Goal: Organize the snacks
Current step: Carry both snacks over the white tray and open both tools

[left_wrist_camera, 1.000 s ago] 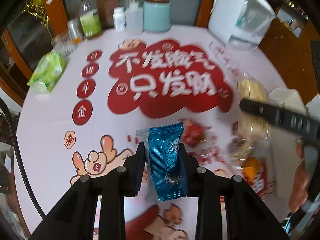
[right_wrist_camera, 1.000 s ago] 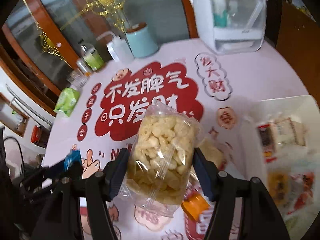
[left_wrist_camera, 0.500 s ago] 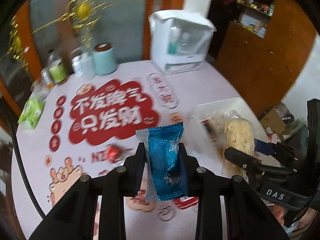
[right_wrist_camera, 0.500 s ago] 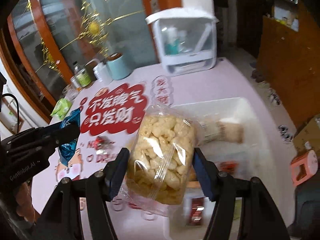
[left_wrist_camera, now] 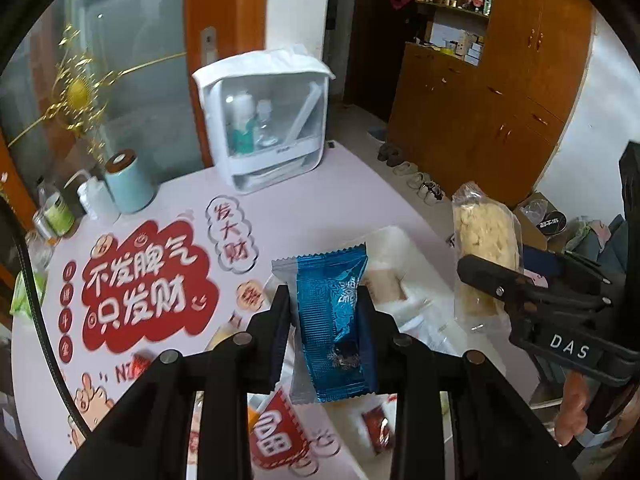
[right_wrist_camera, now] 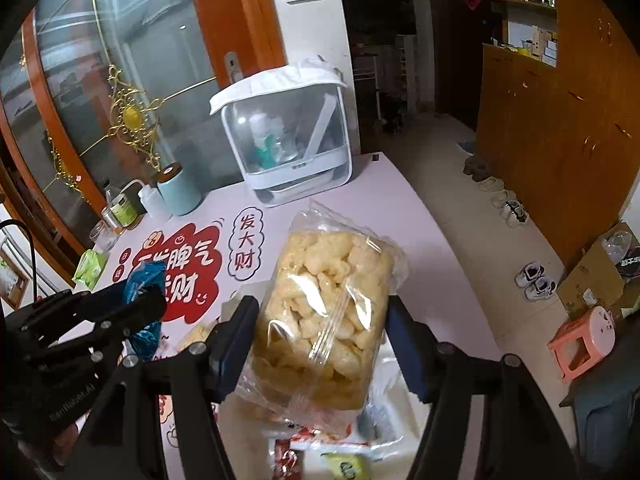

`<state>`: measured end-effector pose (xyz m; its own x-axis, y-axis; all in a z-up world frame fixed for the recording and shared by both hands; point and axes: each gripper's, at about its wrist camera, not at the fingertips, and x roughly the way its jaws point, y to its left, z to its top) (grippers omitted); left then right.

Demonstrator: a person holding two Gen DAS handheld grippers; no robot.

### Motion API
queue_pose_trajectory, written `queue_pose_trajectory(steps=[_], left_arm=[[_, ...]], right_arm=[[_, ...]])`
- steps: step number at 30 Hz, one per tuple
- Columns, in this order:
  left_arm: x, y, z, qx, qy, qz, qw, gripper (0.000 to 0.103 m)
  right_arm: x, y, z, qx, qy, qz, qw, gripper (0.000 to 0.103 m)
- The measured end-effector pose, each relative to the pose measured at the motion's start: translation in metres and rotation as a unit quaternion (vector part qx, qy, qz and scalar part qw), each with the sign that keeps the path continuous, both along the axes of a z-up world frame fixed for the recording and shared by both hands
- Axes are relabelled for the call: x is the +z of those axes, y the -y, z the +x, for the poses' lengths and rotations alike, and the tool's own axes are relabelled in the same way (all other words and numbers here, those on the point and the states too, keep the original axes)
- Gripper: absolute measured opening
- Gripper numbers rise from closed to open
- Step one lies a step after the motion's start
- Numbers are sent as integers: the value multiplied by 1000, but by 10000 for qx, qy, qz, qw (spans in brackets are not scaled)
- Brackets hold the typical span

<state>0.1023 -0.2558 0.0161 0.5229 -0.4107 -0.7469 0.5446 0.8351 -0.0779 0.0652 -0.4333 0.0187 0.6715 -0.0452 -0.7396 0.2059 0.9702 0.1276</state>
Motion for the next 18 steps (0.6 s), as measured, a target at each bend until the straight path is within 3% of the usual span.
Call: queue_pose_trajectory(steps=[7,14,16,17,18], left_arm=[[-5,47,18,-2,-23,120,9999,30],[-25,63,35,107,-144,356,9992,32],[-29,63,39,133,-167,378,9991,47],[-30,62,41,149,-168,379,9990,70],[-31,61,41,173,-145,364,9991,85]], right_arm=[[-17,18,22,66,-242,37,9997,65],[-49,27,43,89,-665,283,9973,67],[-54,29,45,32,-703,318,9970,76],[-55,29,45,27,-674,322,9972,80],[-54,29,45,26,-625,315,9975,82]])
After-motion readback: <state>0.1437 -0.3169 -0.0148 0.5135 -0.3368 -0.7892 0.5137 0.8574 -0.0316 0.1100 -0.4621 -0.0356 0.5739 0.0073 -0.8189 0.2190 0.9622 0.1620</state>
